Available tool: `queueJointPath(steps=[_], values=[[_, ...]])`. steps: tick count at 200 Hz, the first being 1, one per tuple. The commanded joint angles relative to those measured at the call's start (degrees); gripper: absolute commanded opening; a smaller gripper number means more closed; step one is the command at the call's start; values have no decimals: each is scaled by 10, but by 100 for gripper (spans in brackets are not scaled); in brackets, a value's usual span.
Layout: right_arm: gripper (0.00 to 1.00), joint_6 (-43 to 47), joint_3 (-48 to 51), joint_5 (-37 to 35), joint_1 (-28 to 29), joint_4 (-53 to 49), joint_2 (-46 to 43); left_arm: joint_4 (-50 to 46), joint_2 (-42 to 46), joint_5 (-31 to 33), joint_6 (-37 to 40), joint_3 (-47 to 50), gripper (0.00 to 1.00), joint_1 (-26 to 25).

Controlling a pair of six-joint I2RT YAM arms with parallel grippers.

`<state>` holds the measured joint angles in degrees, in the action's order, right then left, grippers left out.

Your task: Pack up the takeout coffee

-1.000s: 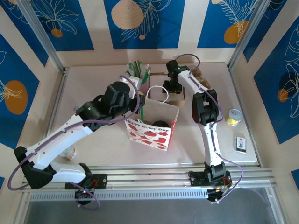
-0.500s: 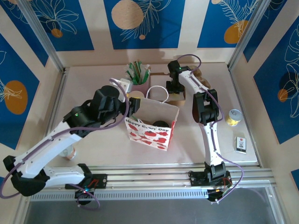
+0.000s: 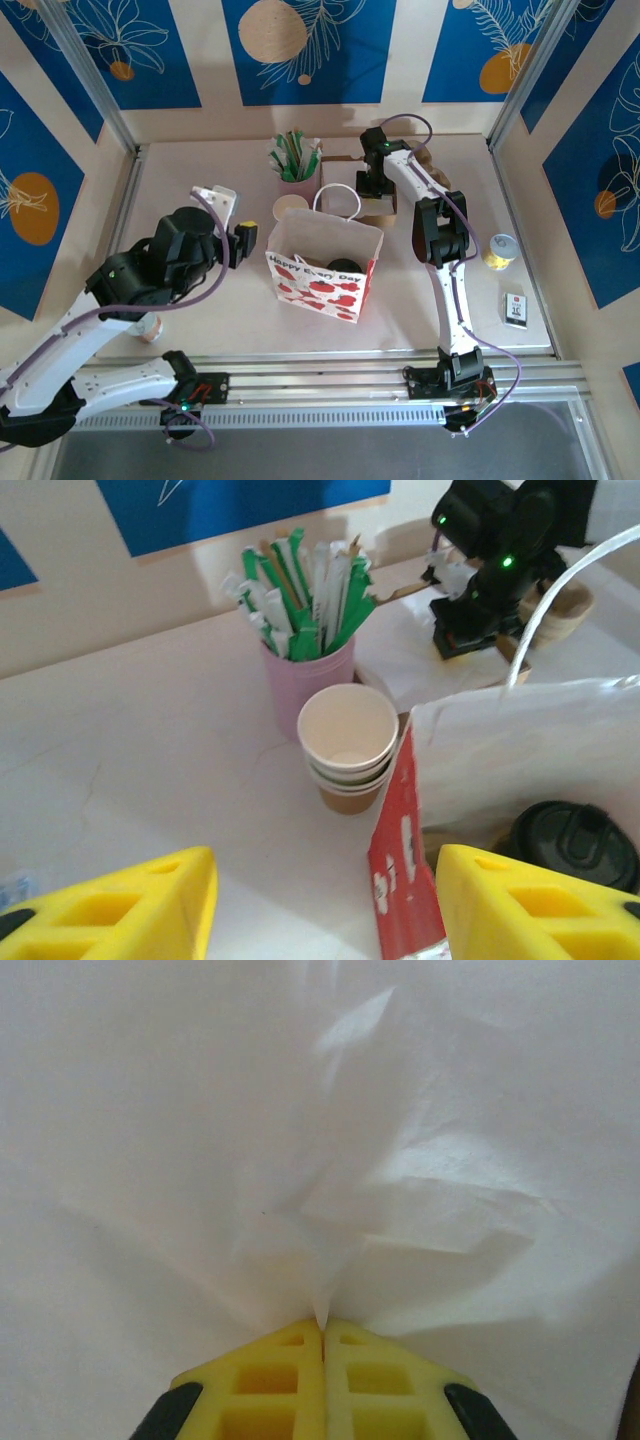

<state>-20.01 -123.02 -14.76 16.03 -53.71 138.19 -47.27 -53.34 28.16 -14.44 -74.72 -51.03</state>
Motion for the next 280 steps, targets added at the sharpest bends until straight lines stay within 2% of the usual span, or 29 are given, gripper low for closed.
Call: queueJointPath(steps=[1,114,164,210,240,280], values=[[1,-5,-19,19,-3,-19,-28,-36,15,34,5,13,60,-4],[4,-12,-50,30,-5,-44,-75,-62,37,42,-6,37,61,-4],[0,-19,-55,38,-15,-48,-130,-62,38,46,-3,45,62,-4],[0,-48,-20,63,-41,-35,-278,-44,38,64,13,54,65,-3],[0,-80,119,101,-35,44,-441,-21,39,79,31,56,71,1],[0,-93,276,127,16,106,-651,4,33,63,52,64,80,27]])
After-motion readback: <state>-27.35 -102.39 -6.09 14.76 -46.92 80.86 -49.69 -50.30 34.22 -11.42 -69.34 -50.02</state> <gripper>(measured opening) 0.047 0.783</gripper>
